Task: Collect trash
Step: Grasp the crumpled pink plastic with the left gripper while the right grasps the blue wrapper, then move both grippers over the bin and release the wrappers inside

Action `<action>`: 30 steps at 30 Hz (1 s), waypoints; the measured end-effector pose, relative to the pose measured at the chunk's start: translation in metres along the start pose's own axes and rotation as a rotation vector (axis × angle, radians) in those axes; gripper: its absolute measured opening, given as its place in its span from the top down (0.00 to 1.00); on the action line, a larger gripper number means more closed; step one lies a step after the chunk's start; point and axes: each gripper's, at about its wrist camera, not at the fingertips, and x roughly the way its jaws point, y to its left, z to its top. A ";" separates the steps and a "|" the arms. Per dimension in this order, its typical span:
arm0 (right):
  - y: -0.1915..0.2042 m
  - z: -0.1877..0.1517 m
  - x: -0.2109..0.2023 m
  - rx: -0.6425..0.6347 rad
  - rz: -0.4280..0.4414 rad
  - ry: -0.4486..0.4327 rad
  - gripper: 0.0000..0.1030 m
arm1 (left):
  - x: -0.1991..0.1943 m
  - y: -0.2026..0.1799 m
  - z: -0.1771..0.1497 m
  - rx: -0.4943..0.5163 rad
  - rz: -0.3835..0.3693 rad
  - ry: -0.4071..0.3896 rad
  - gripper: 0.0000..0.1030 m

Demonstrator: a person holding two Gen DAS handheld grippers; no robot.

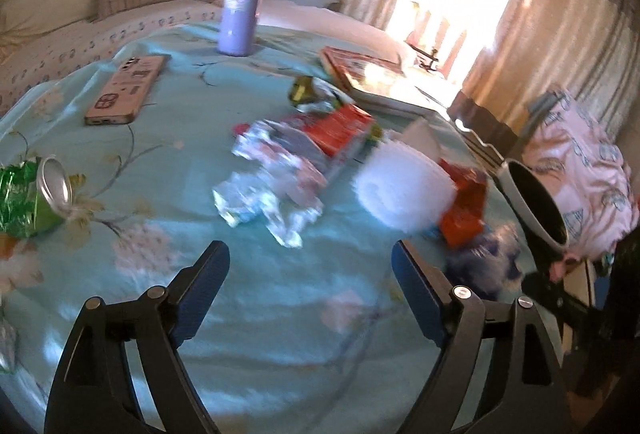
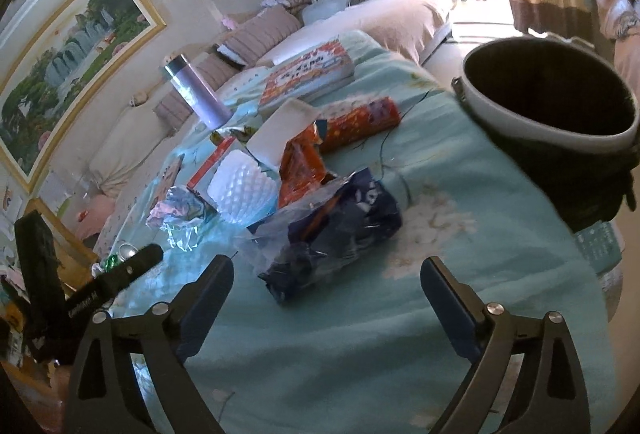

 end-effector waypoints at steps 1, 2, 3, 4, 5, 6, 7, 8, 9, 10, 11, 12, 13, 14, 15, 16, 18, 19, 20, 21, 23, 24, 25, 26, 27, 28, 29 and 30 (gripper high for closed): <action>0.001 0.001 0.004 0.005 -0.001 0.008 0.07 | 0.004 0.004 0.005 -0.006 0.008 0.000 0.17; 0.003 0.001 0.008 0.008 -0.002 0.011 0.07 | 0.008 0.007 0.010 -0.011 0.016 -0.003 0.17; 0.003 0.002 0.010 0.012 -0.003 0.016 0.07 | 0.010 0.010 0.013 -0.011 0.017 -0.005 0.16; 0.003 0.003 0.015 0.019 -0.005 0.024 0.07 | 0.014 0.011 0.017 -0.010 0.023 -0.007 0.16; 0.003 0.004 0.018 0.026 -0.006 0.029 0.07 | 0.020 0.013 0.021 -0.011 0.034 -0.004 0.16; 0.002 0.005 0.020 0.032 -0.007 0.033 0.07 | 0.025 0.015 0.024 -0.015 0.038 0.002 0.16; 0.001 0.006 0.023 0.039 -0.006 0.037 0.07 | 0.030 0.017 0.028 -0.022 0.034 0.005 0.17; 0.001 0.007 0.026 0.047 -0.005 0.041 0.07 | 0.036 0.019 0.031 -0.026 0.034 0.006 0.17; 0.000 0.008 0.029 0.052 -0.006 0.044 0.07 | 0.040 0.019 0.033 -0.024 0.042 0.011 0.24; -0.001 0.009 0.032 0.058 -0.007 0.044 0.07 | 0.044 0.020 0.033 -0.018 0.045 0.021 0.33; -0.001 0.010 0.033 0.058 -0.005 0.040 0.08 | 0.051 0.021 0.033 -0.012 0.026 0.046 0.55; -0.001 0.010 0.033 0.055 -0.008 0.035 0.14 | 0.053 0.021 0.031 -0.011 0.019 0.060 0.63; -0.001 0.010 0.033 0.045 -0.019 0.032 0.23 | 0.053 0.022 0.029 -0.007 0.021 0.059 0.64; -0.002 0.010 0.032 0.040 -0.022 0.032 0.26 | 0.051 0.022 0.027 0.004 0.026 0.046 0.68; -0.003 0.010 0.032 0.039 -0.021 0.031 0.30 | 0.047 0.020 0.024 0.020 0.028 0.043 0.70; -0.004 0.009 0.029 0.035 -0.019 0.024 0.36 | 0.045 0.018 0.023 0.024 0.027 0.041 0.71; -0.004 0.008 0.027 0.024 -0.014 0.018 0.39 | 0.038 0.016 0.018 0.023 0.012 0.043 0.72; -0.005 0.007 0.022 0.021 -0.010 0.012 0.40 | 0.031 0.015 0.014 0.025 0.002 0.042 0.73; -0.005 0.007 0.021 0.019 -0.005 0.009 0.41 | 0.026 0.012 0.011 0.029 -0.001 0.039 0.73; -0.006 0.006 0.017 0.018 0.002 0.005 0.41 | 0.020 0.009 0.008 0.034 -0.007 0.037 0.73; -0.008 0.005 0.010 0.019 0.013 -0.006 0.42 | 0.009 0.001 0.003 0.042 -0.030 0.034 0.73; -0.010 0.004 0.005 0.019 0.013 -0.013 0.42 | 0.006 -0.002 0.001 0.047 -0.037 0.033 0.73; -0.012 0.005 0.001 0.018 0.011 -0.018 0.42 | 0.000 -0.009 -0.003 0.058 -0.052 0.031 0.73; -0.013 0.006 -0.001 0.018 0.009 -0.023 0.42 | -0.002 -0.016 -0.005 0.068 -0.066 0.033 0.73; -0.015 0.006 -0.005 0.019 0.009 -0.028 0.42 | -0.004 -0.021 -0.006 0.074 -0.077 0.035 0.73; -0.017 0.007 -0.009 0.022 0.007 -0.036 0.42 | -0.005 -0.028 -0.007 0.086 -0.092 0.039 0.73; -0.020 0.007 -0.014 0.024 0.002 -0.046 0.42 | -0.006 -0.037 -0.009 0.105 -0.106 0.042 0.73; -0.023 0.008 -0.019 0.025 -0.003 -0.056 0.42 | -0.007 -0.047 -0.010 0.124 -0.120 0.044 0.73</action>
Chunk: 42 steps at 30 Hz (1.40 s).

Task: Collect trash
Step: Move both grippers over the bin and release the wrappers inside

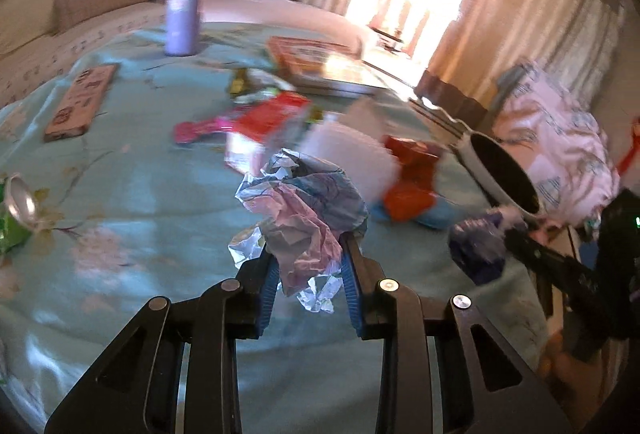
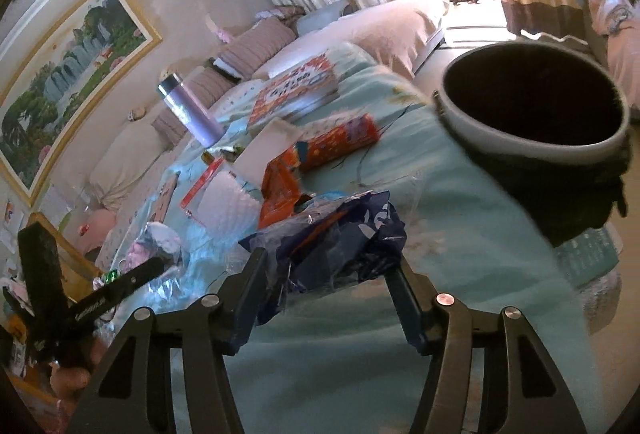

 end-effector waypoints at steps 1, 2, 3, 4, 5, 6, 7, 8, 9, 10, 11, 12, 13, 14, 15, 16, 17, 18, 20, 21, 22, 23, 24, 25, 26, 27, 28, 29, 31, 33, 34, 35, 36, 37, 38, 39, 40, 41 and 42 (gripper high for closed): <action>-0.001 0.001 -0.003 0.000 -0.004 -0.008 0.42 | 0.000 -0.006 0.000 0.011 -0.009 0.001 0.73; -0.004 0.003 -0.007 0.002 -0.012 -0.021 0.42 | 0.002 -0.017 0.000 0.030 -0.028 0.008 0.73; -0.008 0.004 -0.012 0.005 -0.018 -0.032 0.42 | 0.003 -0.023 0.001 0.040 -0.039 0.011 0.73; -0.009 0.006 -0.014 0.007 -0.022 -0.039 0.41 | 0.005 -0.033 0.001 0.059 -0.055 0.017 0.73; -0.014 0.008 -0.019 0.013 -0.027 -0.050 0.41 | 0.007 -0.040 0.001 0.072 -0.066 0.022 0.73; -0.018 0.010 -0.024 0.020 -0.032 -0.061 0.41 | 0.009 -0.047 0.002 0.084 -0.077 0.029 0.73; -0.023 0.012 -0.028 0.024 -0.039 -0.070 0.41 | 0.011 -0.054 0.003 0.093 -0.090 0.035 0.73; -0.027 0.014 -0.031 0.027 -0.046 -0.079 0.41 | 0.014 -0.062 0.004 0.103 -0.103 0.041 0.73; -0.030 0.015 -0.035 0.033 -0.051 -0.086 0.42 | 0.015 -0.070 0.003 0.113 -0.110 0.044 0.73; -0.036 0.018 -0.039 0.039 -0.058 -0.097 0.42 | 0.016 -0.077 0.004 0.124 -0.116 0.045 0.73; -0.041 0.020 -0.043 0.042 -0.066 -0.106 0.42 | 0.018 -0.085 0.006 0.136 -0.125 0.046 0.73; -0.044 0.021 -0.045 0.045 -0.071 -0.111 0.41 | 0.018 -0.091 0.006 0.145 -0.132 0.046 0.73; -0.049 0.022 -0.048 0.049 -0.077 -0.118 0.42 | 0.020 -0.099 0.008 0.158 -0.140 0.047 0.73; -0.054 0.025 -0.052 0.054 -0.084 -0.126 0.41 | 0.022 -0.105 0.009 0.167 -0.145 0.048 0.73; -0.058 0.026 -0.055 0.058 -0.088 -0.131 0.41 | 0.024 -0.110 0.010 0.176 -0.151 0.050 0.73; -0.063 0.029 -0.058 0.064 -0.096 -0.140 0.42 | 0.026 -0.118 0.011 0.188 -0.158 0.051 0.73; -0.066 0.030 -0.060 0.067 -0.101 -0.146 0.41 | 0.028 -0.124 0.012 0.197 -0.163 0.054 0.73; -0.070 0.032 -0.062 0.071 -0.108 -0.153 0.41 | 0.030 -0.129 0.012 0.203 -0.166 0.056 0.73; -0.078 0.036 -0.068 0.081 -0.119 -0.166 0.41 | 0.036 -0.141 0.014 0.222 -0.177 0.067 0.73; -0.081 0.036 -0.069 0.083 -0.124 -0.170 0.41 | 0.037 -0.144 0.014 0.226 -0.179 0.069 0.73; -0.086 0.039 -0.070 0.087 -0.131 -0.175 0.41 | 0.040 -0.150 0.016 0.233 -0.185 0.072 0.73; -0.090 0.042 -0.072 0.089 -0.136 -0.179 0.41 | 0.042 -0.154 0.017 0.239 -0.188 0.074 0.73; -0.093 0.043 -0.073 0.090 -0.142 -0.183 0.41 | 0.043 -0.158 0.018 0.242 -0.190 0.075 0.73; -0.095 0.045 -0.074 0.090 -0.148 -0.186 0.41 | 0.046 -0.164 0.020 0.249 -0.194 0.078 0.73; -0.097 0.047 -0.074 0.091 -0.151 -0.188 0.41 | 0.048 -0.168 0.021 0.255 -0.195 0.079 0.73; -0.100 0.050 -0.074 0.092 -0.158 -0.190 0.41 | 0.049 -0.170 0.021 0.259 -0.197 0.079 0.73; -0.103 0.050 -0.075 0.094 -0.163 -0.192 0.41 | 0.052 -0.175 0.023 0.264 -0.200 0.081 0.73; -0.107 0.053 -0.074 0.097 -0.168 -0.192 0.41 | 0.054 -0.178 0.025 0.267 -0.202 0.083 0.73; -0.112 0.055 -0.074 0.100 -0.177 -0.194 0.41 | 0.057 -0.181 0.027 0.270 -0.206 0.085 0.73; -0.118 0.058 -0.073 0.105 -0.184 -0.195 0.41 | 0.062 -0.188 0.031 0.273 -0.210 0.088 0.73; -0.121 0.059 -0.073 0.106 -0.187 -0.194 0.41 | 0.065 -0.191 0.033 0.276 -0.212 0.091 0.73; -0.123 0.061 -0.072 0.107 -0.190 -0.194 0.41 | 0.067 -0.193 0.034 0.279 -0.214 0.093 0.73; -0.125 0.063 -0.070 0.109 -0.194 -0.193 0.41 | 0.069 -0.194 0.036 0.280 -0.215 0.096 0.73; -0.127 0.064 -0.070 0.108 -0.197 -0.192 0.41 | 0.072 -0.197 0.038 0.281 -0.216 0.099 0.73; -0.130 0.066 -0.068 0.108 -0.202 -0.190 0.41 | 0.076 -0.200 0.041 0.282 -0.219 0.104 0.73; -0.133 0.068 -0.066 0.108 -0.206 -0.187 0.41 | 0.079 -0.205 0.043 0.284 -0.220 0.105 0.73; -0.136 0.070 -0.064 0.108 -0.210 -0.183 0.41 | 0.082 -0.208 0.046 0.286 -0.220 0.106 0.73; -0.138 0.072 -0.063 0.108 -0.215 -0.179 0.41 | 0.086 -0.212 0.048 0.292 -0.221 0.109 0.72; -0.141 0.074 -0.061 0.107 -0.218 -0.176 0.41 | 0.089 -0.215 0.051 0.294 -0.221 0.112 0.72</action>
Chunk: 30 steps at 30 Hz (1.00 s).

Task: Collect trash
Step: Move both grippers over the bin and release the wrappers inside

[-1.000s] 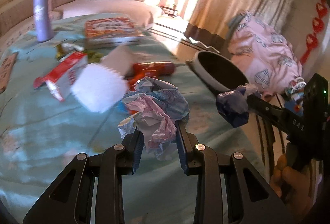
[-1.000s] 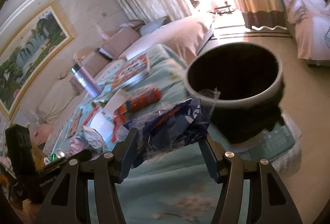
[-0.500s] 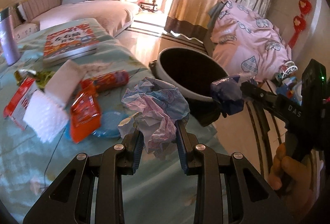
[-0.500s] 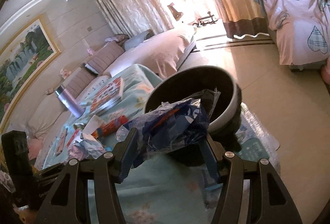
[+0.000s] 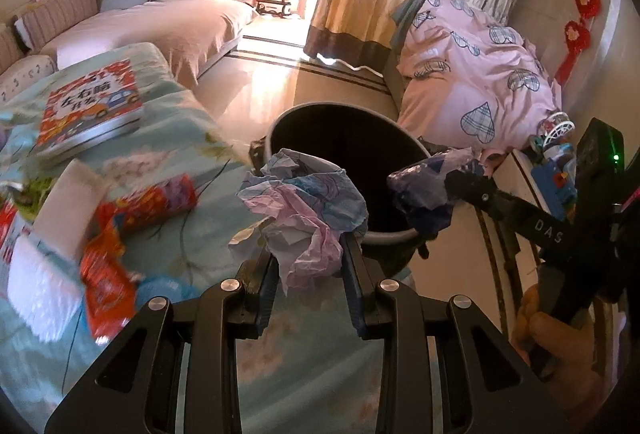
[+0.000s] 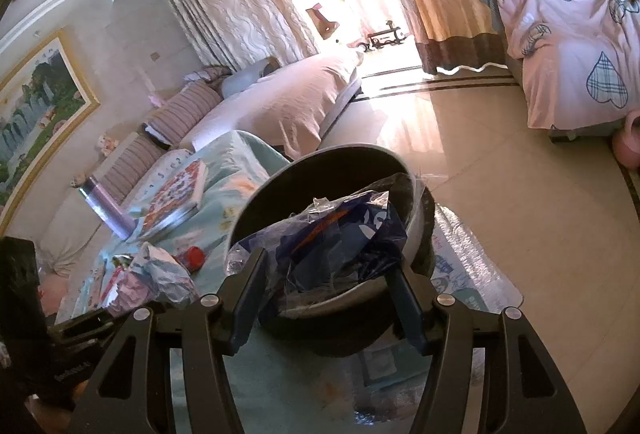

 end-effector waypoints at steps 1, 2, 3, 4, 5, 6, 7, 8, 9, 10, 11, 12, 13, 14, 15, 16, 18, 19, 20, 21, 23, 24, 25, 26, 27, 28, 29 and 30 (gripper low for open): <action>-0.002 0.003 0.003 -0.003 -0.006 0.004 0.41 | 0.004 -0.002 0.003 0.001 -0.003 0.004 0.72; -0.004 0.005 0.005 -0.004 -0.009 0.007 0.41 | 0.008 -0.003 0.007 0.002 -0.008 0.010 0.72; -0.006 0.009 0.007 -0.006 -0.013 0.010 0.40 | 0.012 -0.005 0.010 0.003 -0.010 0.014 0.71; -0.006 0.011 0.008 -0.009 -0.017 0.012 0.40 | 0.017 -0.007 0.015 0.005 -0.011 0.019 0.71; -0.007 0.014 0.010 -0.015 -0.021 0.014 0.40 | 0.020 -0.009 0.018 0.007 -0.013 0.024 0.71; -0.008 0.017 0.012 -0.018 -0.023 0.018 0.40 | 0.024 -0.010 0.021 0.008 -0.014 0.029 0.71; -0.010 0.019 0.013 -0.021 -0.023 0.021 0.40 | 0.027 -0.011 0.023 0.010 -0.016 0.031 0.71; -0.011 0.023 0.016 -0.027 -0.025 0.026 0.40 | 0.030 -0.013 0.026 0.012 -0.016 0.032 0.71; -0.011 0.026 0.017 -0.034 -0.028 0.030 0.38 | 0.033 -0.015 0.029 0.016 -0.014 0.034 0.71; -0.011 0.028 0.018 -0.040 -0.029 0.033 0.38 | 0.036 -0.016 0.032 0.021 -0.012 0.037 0.71; -0.012 0.032 0.021 -0.049 -0.032 0.041 0.38 | 0.039 -0.017 0.034 0.026 -0.012 0.038 0.71; -0.012 0.034 0.023 -0.056 -0.034 0.045 0.38 | 0.041 -0.018 0.036 0.029 -0.010 0.039 0.71; -0.013 0.036 0.025 -0.065 -0.036 0.053 0.38 | 0.044 -0.018 0.038 0.032 -0.006 0.040 0.70; -0.013 0.038 0.028 -0.072 -0.038 0.060 0.37 | 0.047 -0.019 0.040 0.036 -0.002 0.043 0.66; -0.013 0.039 0.030 -0.077 -0.040 0.063 0.36 | 0.048 -0.018 0.041 0.038 -0.003 0.047 0.61; -0.014 0.040 0.033 -0.082 -0.042 0.074 0.34 | 0.050 -0.017 0.042 0.037 -0.001 0.052 0.57; -0.016 0.042 0.038 -0.081 -0.030 0.096 0.28 | 0.054 -0.015 0.042 0.026 0.005 0.059 0.41; -0.019 0.044 0.040 -0.075 -0.025 0.100 0.23 | 0.054 -0.014 0.041 0.022 0.003 0.058 0.39; -0.022 0.043 0.041 -0.067 -0.019 0.103 0.21 | 0.054 -0.013 0.041 0.020 0.003 0.060 0.36; -0.023 0.044 0.042 -0.061 -0.016 0.104 0.18 | 0.055 -0.013 0.041 0.020 0.006 0.062 0.35; -0.025 0.043 0.042 -0.048 -0.009 0.105 0.17 | 0.053 -0.012 0.040 0.015 0.008 0.058 0.33; -0.025 0.042 0.041 -0.040 -0.003 0.105 0.16 | 0.052 -0.012 0.040 0.012 0.007 0.056 0.32; -0.027 0.043 0.040 -0.035 0.002 0.104 0.16 | 0.050 -0.011 0.038 0.008 0.007 0.054 0.32; -0.027 0.042 0.039 -0.031 0.004 0.102 0.15 | 0.047 -0.011 0.036 0.006 0.008 0.050 0.31; -0.027 0.042 0.037 -0.028 0.004 0.099 0.15 | 0.045 -0.011 0.035 0.005 0.010 0.046 0.31; -0.027 0.041 0.035 -0.024 0.005 0.095 0.15 | 0.041 -0.010 0.031 0.002 0.012 0.038 0.31; -0.026 0.041 0.033 -0.020 0.009 0.091 0.15 | 0.038 -0.009 0.029 -0.001 0.013 0.034 0.31; -0.025 0.040 0.030 -0.016 0.012 0.087 0.15 | 0.035 -0.007 0.026 -0.006 0.013 0.031 0.31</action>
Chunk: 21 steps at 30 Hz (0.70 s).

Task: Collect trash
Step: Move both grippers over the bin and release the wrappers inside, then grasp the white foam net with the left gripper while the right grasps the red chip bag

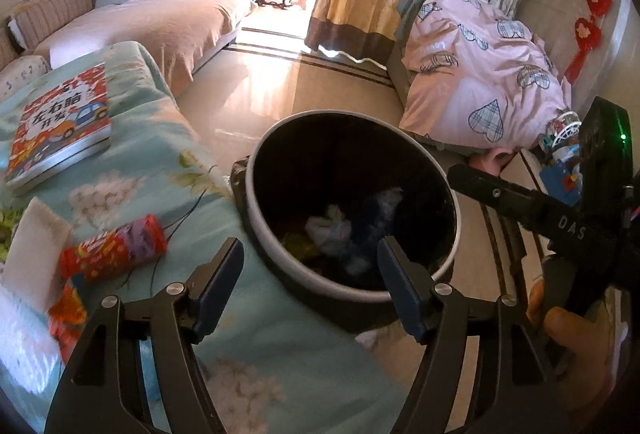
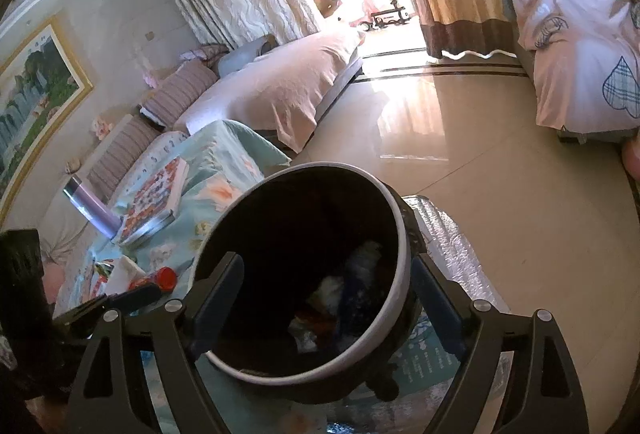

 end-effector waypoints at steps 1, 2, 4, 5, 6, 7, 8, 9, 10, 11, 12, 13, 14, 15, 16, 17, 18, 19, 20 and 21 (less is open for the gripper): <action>0.001 -0.002 -0.003 0.003 0.002 -0.004 0.14 | -0.005 0.003 -0.005 -0.008 0.000 -0.003 0.31; 0.003 -0.002 -0.005 0.005 0.003 -0.006 0.13 | -0.008 0.006 -0.009 -0.014 -0.002 -0.004 0.31; 0.007 -0.007 -0.011 0.010 0.015 -0.013 0.11 | -0.015 0.010 -0.018 -0.023 0.000 -0.006 0.31; 0.010 -0.011 -0.013 0.012 0.021 -0.016 0.11 | -0.018 0.012 -0.022 -0.028 0.003 -0.008 0.31; 0.012 -0.015 -0.016 0.013 0.026 -0.020 0.09 | -0.021 0.014 -0.026 -0.031 0.007 -0.010 0.31; 0.016 -0.019 -0.018 0.015 0.031 -0.024 0.08 | -0.025 0.017 -0.031 -0.034 0.011 -0.012 0.31; 0.019 -0.023 -0.019 0.018 0.036 -0.027 0.07 | -0.031 0.020 -0.038 -0.039 0.021 -0.016 0.31; 0.022 -0.028 -0.020 0.021 0.042 -0.027 0.07 | -0.033 0.023 -0.041 -0.043 0.027 -0.017 0.30; 0.024 -0.031 -0.021 0.023 0.048 -0.025 0.07 | -0.039 0.029 -0.047 -0.051 0.034 -0.020 0.30; 0.028 -0.038 -0.021 0.025 0.056 -0.021 0.07 | -0.042 0.033 -0.051 -0.059 0.037 -0.021 0.30; 0.031 -0.043 -0.021 0.027 0.061 -0.017 0.07 | -0.046 0.037 -0.054 -0.069 0.040 -0.023 0.30; 0.034 -0.046 -0.021 0.027 0.066 -0.013 0.07 | -0.051 0.044 -0.059 -0.084 0.043 -0.025 0.30; 0.038 -0.051 -0.021 0.025 0.072 -0.006 0.07 | -0.055 0.049 -0.063 -0.095 0.046 -0.028 0.30; 0.042 -0.056 -0.021 0.025 0.076 -0.002 0.07 | -0.059 0.055 -0.067 -0.105 0.049 -0.030 0.30; 0.045 -0.060 -0.021 0.025 0.080 0.001 0.07 | -0.063 0.060 -0.071 -0.116 0.053 -0.031 0.30; 0.050 -0.065 -0.022 0.025 0.087 0.006 0.07 | -0.068 0.067 -0.076 -0.132 0.057 -0.034 0.30; 0.054 -0.069 -0.022 0.025 0.092 0.009 0.07 | -0.072 0.071 -0.079 -0.143 0.059 -0.037 0.30; 0.058 -0.073 -0.022 0.023 0.098 0.012 0.07 | -0.076 0.075 -0.083 -0.151 0.062 -0.040 0.30; 0.063 -0.077 -0.023 0.019 0.104 0.016 0.07 | -0.079 0.079 -0.087 -0.159 0.067 -0.044 0.30; 0.068 -0.080 -0.023 0.014 0.109 0.018 0.07 | -0.084 0.083 -0.092 -0.168 0.072 -0.050 0.30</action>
